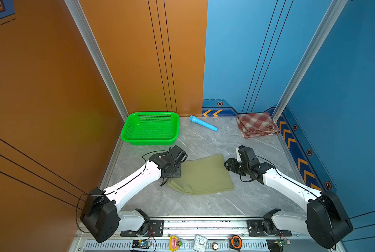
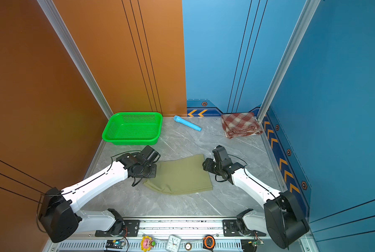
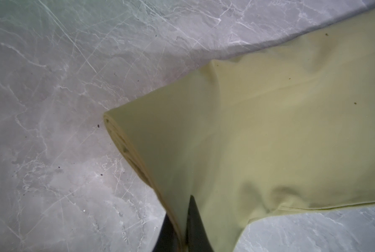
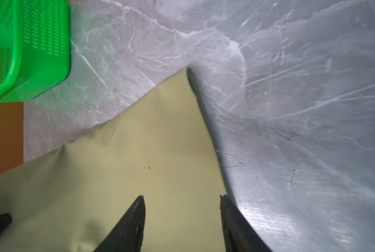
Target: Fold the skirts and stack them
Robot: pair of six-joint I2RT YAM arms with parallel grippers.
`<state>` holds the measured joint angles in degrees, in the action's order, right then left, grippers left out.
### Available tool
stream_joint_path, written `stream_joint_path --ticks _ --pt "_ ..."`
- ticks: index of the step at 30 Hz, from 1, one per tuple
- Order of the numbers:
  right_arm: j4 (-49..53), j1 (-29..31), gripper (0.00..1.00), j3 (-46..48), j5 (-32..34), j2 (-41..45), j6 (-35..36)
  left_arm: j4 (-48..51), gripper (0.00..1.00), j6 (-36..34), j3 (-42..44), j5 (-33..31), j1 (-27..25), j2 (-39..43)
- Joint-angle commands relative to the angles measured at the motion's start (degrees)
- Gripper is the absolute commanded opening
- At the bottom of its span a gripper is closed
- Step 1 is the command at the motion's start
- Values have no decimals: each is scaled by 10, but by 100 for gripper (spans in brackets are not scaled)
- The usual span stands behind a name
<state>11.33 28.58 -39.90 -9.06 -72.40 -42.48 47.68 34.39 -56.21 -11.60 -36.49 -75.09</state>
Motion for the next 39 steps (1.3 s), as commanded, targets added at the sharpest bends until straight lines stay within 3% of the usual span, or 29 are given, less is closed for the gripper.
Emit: stream_joint_path --ticks 1,8,17,22,32,39 --pt "-84 57 55 -17 41 -21 -58 -28 0 13 8 9 -5 13" --pt "-202 160 47 -110 88 -181 -103 -27 0 5 -13 4 -15 11" --pt "-348 182 38 -145 91 -336 -167 -24 0 -4 -61 7 -26 12" --pt "-369 184 35 -149 94 -386 -184 -15 0 -5 -93 0 -44 6" --pt "-348 179 38 -158 98 -408 -195 -13 0 -3 -170 -15 -103 -72" --pt "-345 129 47 -96 78 -310 -168 -13 0 -9 -198 -14 -111 -118"
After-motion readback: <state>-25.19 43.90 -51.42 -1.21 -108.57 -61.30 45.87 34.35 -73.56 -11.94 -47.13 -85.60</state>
